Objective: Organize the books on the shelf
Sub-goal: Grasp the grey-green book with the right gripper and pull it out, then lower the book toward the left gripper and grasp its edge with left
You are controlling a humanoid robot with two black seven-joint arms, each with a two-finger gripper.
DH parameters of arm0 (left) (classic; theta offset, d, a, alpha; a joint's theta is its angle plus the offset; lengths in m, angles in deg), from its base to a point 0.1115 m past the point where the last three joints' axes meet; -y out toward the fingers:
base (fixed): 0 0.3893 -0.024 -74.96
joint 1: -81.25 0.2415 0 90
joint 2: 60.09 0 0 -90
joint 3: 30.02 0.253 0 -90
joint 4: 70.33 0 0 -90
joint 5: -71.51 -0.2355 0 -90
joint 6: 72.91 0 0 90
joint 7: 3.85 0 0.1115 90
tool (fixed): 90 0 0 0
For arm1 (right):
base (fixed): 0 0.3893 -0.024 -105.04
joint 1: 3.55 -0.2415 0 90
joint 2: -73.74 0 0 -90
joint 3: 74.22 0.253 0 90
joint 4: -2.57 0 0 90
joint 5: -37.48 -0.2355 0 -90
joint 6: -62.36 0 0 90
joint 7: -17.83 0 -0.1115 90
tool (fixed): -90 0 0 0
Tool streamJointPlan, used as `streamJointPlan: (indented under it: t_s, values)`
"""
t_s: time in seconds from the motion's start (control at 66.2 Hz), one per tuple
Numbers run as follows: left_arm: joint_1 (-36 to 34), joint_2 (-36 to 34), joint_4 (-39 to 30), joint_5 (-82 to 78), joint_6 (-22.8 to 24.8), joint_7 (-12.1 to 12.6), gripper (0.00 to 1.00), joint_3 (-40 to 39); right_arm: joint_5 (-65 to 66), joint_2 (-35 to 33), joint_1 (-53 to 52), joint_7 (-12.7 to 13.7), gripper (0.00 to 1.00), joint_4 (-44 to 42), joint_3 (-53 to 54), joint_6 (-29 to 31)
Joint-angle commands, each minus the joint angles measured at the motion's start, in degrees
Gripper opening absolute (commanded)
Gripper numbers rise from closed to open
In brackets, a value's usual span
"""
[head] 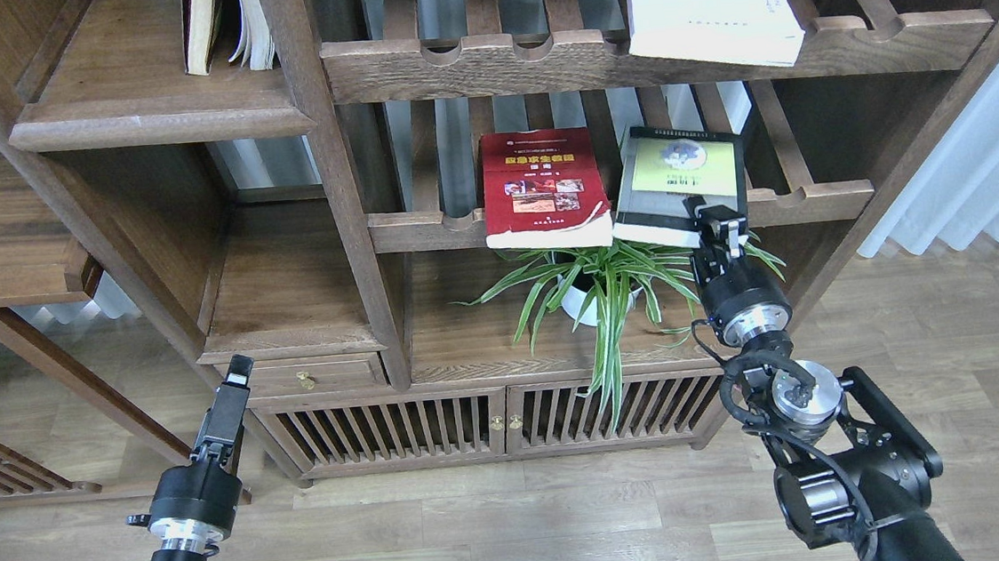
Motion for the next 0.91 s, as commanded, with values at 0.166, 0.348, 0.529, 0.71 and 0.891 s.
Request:
streamJointPlan:
  t_s: [0.166, 0.348, 0.529, 0.71, 0.891]
  values:
    - [0.0, 0.1, 0.5, 0.0, 0.0, 0.0, 1.00, 0.2, -4.1, 0.0, 12.0, -0.5, 0.04, 14.2, -1.0, 7.8]
    - [0.0, 0.1, 0.9, 0.1, 0.0, 0.0, 1.00, 0.9, -4.1, 0.0, 18.3, -0.2, 0.04, 21.3, -5.4, 10.8]
    - [-0.9, -0.2, 0.5, 0.3, 0.0, 0.0, 1.00, 2.7, 3.1, 0.0, 23.1, 1.9, 0.04, 23.1, -11.0, 13.9]
    - [-1.9, -0.3, -0.8, 0.6, 0.0, 0.0, 1.00, 4.0, 6.7, 0.0, 25.0, 3.4, 0.04, 23.1, -16.7, 13.9]
    - [-7.0, -2.1, -1.8, 2.6, 0.0, 0.0, 1.00, 3.9, 10.5, 0.0, 26.2, 5.6, 0.04, 23.0, -21.4, 13.9]
